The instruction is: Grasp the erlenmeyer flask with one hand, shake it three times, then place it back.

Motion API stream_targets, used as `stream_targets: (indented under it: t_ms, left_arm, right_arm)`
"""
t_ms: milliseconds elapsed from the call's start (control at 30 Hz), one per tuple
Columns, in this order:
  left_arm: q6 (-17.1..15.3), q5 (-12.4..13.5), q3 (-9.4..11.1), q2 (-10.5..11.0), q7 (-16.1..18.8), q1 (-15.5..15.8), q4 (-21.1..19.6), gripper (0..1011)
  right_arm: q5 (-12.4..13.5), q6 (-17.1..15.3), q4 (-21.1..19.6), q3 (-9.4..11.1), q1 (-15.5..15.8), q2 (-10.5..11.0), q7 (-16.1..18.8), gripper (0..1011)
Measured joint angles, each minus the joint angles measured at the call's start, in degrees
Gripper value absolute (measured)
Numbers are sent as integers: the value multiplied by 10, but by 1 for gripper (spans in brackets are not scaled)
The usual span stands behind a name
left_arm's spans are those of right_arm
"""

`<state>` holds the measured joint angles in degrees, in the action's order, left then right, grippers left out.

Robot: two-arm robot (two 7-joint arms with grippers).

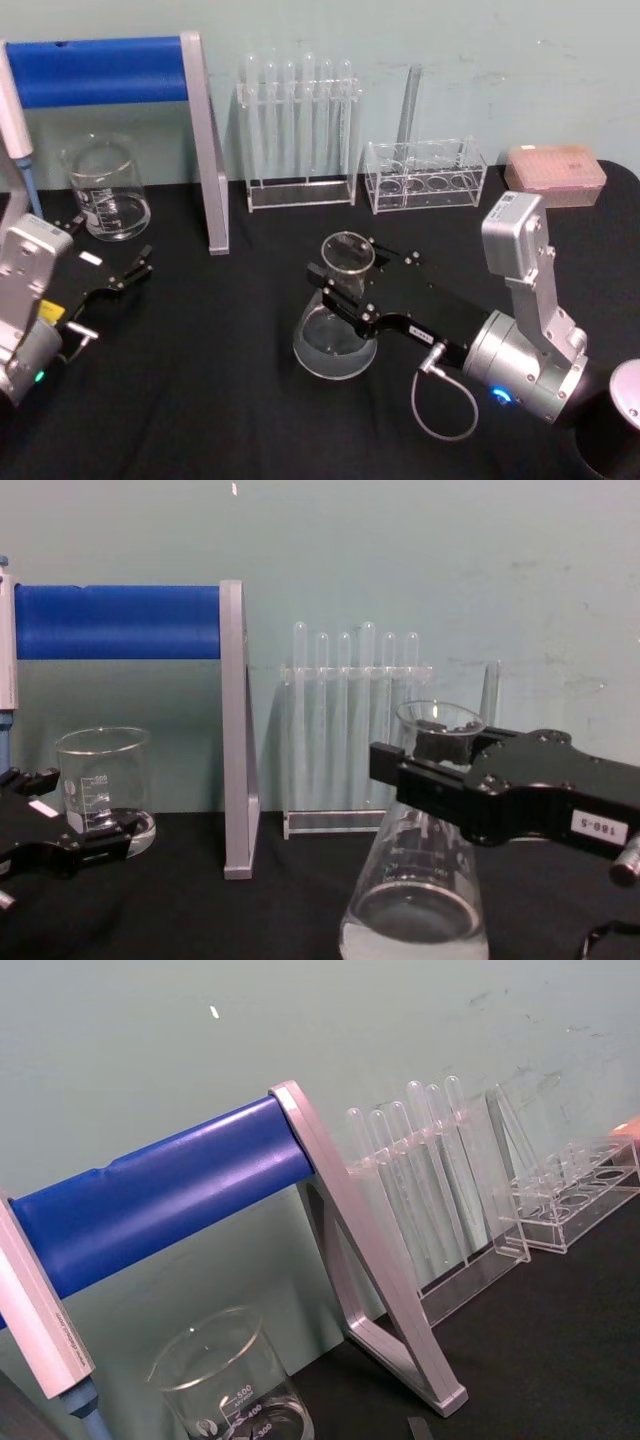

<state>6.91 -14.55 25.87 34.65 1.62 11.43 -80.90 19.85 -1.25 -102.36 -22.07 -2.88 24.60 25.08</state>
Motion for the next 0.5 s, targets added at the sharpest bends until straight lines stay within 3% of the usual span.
stream_targets:
  t_ms: [233,500]
  left_arm:
    - [0,0,0,0,0,0,0,1001]
    - [0,0,0,0,0,0,0,1001]
  right_arm:
    - [3,0,6,3,-6,0,-13,449]
    - [1,0,27,21,-21,-8,-39,449]
